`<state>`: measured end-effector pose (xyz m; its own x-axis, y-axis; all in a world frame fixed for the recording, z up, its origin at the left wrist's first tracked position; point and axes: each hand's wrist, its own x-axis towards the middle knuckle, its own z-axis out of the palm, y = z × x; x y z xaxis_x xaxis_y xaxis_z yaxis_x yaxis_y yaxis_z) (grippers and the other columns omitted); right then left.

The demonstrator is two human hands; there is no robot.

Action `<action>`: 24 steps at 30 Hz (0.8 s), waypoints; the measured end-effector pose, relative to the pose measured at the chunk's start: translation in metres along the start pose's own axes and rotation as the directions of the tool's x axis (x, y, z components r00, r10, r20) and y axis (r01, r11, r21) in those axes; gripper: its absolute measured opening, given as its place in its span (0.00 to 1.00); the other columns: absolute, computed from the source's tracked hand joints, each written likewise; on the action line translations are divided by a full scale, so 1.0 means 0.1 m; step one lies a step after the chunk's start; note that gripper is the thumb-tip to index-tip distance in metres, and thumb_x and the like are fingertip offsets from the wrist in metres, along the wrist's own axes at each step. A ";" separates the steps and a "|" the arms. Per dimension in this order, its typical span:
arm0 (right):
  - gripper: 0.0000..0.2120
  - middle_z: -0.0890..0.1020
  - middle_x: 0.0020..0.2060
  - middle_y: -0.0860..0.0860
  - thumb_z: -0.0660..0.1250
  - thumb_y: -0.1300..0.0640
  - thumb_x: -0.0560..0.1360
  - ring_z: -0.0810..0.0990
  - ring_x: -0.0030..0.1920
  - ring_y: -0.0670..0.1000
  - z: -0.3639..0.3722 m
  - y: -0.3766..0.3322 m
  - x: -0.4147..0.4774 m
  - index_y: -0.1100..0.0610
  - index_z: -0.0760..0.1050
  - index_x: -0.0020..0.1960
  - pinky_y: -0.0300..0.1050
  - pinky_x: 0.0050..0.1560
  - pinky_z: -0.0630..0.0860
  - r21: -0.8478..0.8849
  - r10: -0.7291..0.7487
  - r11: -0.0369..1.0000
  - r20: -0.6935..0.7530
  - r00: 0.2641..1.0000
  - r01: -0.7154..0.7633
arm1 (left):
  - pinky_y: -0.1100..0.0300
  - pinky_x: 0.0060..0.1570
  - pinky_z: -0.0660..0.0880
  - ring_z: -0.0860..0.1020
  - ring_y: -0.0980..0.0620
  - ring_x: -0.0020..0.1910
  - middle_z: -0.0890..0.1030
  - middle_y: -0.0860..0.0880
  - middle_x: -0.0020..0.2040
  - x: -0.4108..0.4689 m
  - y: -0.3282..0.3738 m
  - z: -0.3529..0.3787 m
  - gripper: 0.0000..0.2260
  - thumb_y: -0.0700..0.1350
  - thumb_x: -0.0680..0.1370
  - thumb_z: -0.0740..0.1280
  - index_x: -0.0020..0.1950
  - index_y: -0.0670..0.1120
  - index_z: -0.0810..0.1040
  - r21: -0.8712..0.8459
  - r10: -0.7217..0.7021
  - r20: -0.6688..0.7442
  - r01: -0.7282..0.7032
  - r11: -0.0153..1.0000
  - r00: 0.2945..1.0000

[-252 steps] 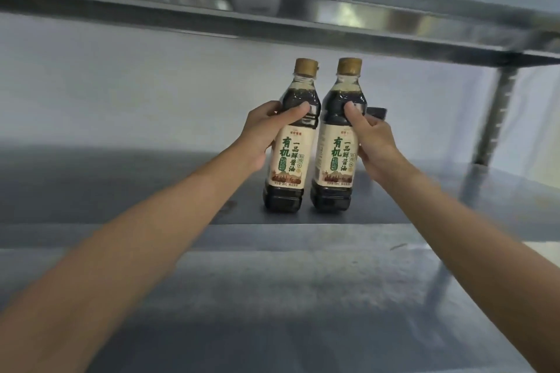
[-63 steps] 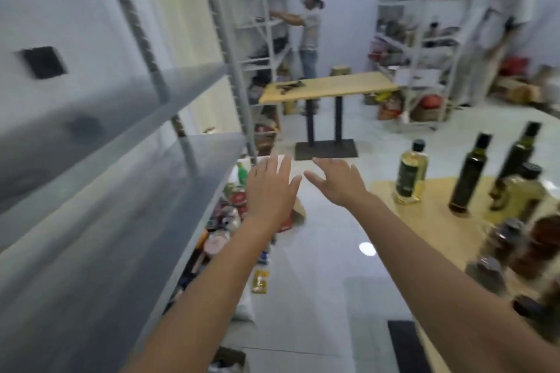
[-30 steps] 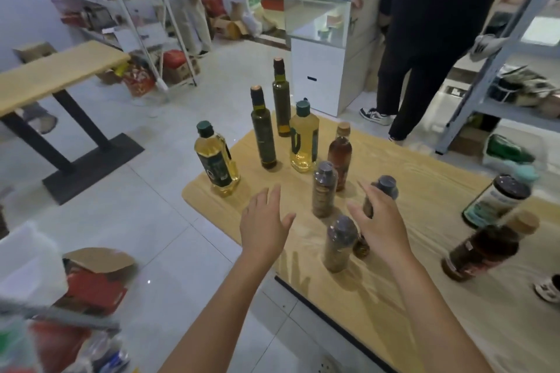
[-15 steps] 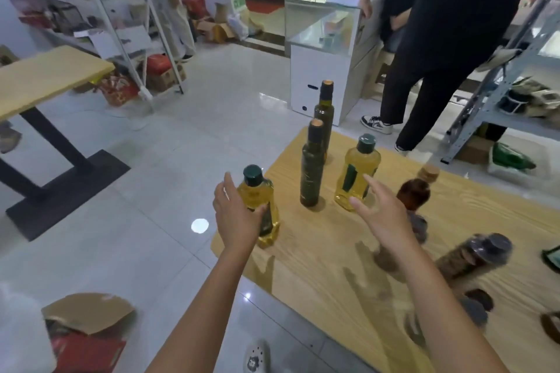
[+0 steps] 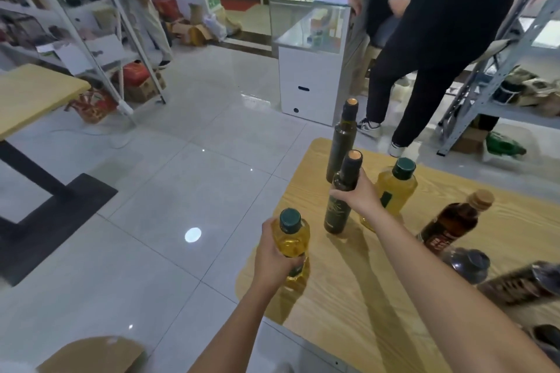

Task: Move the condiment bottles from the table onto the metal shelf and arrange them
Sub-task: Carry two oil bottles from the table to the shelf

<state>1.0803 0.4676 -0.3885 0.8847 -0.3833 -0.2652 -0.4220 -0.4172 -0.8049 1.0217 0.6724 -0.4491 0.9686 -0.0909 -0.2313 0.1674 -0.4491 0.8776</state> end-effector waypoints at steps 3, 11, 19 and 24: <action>0.34 0.75 0.64 0.52 0.78 0.59 0.64 0.72 0.66 0.57 0.02 0.08 0.02 0.52 0.65 0.66 0.56 0.63 0.71 -0.027 -0.040 0.999 -0.006 0.999 0.040 | 0.63 0.51 0.70 0.72 0.55 0.57 0.72 0.59 0.57 -0.02 -0.02 -0.01 0.39 0.45 0.60 0.81 0.62 0.59 0.61 0.005 -0.006 -0.045 0.006 1.000 0.999; 0.34 0.78 0.59 0.50 0.80 0.56 0.60 0.76 0.59 0.53 -0.07 -0.02 -0.19 0.51 0.66 0.60 0.48 0.54 0.74 -0.057 -0.293 0.950 0.179 0.939 0.307 | 0.58 0.53 0.74 0.74 0.52 0.56 0.73 0.52 0.57 -0.49 0.26 -0.09 0.37 0.47 0.60 0.81 0.61 0.57 0.63 -0.140 -0.031 -0.403 -0.028 0.990 0.915; 0.30 0.80 0.51 0.45 0.80 0.47 0.58 0.79 0.50 0.48 -0.07 -0.94 -1.24 0.47 0.71 0.56 0.46 0.53 0.77 0.227 -0.675 0.691 0.543 0.499 0.687 | 0.61 0.50 0.75 0.76 0.55 0.54 0.74 0.56 0.53 -1.90 0.83 -0.51 0.32 0.44 0.62 0.80 0.58 0.55 0.65 -0.156 -0.046 -0.800 -0.134 0.979 0.599; 0.25 0.83 0.47 0.45 0.80 0.49 0.58 0.82 0.48 0.45 -0.10 -1.49 -2.34 0.48 0.76 0.52 0.47 0.53 0.79 0.523 -0.783 0.488 0.616 0.085 0.699 | 0.65 0.44 0.76 0.78 0.56 0.50 0.77 0.55 0.52 -3.23 1.17 -0.70 0.32 0.43 0.62 0.80 0.58 0.53 0.67 -0.093 -0.046 -0.958 -0.154 0.984 0.284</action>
<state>0.9342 0.6110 -0.2009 0.5279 0.8017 0.2804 0.5161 -0.0407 -0.8555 0.7408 0.7116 -0.2424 0.4434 0.8460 0.2961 0.0327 -0.3454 0.9379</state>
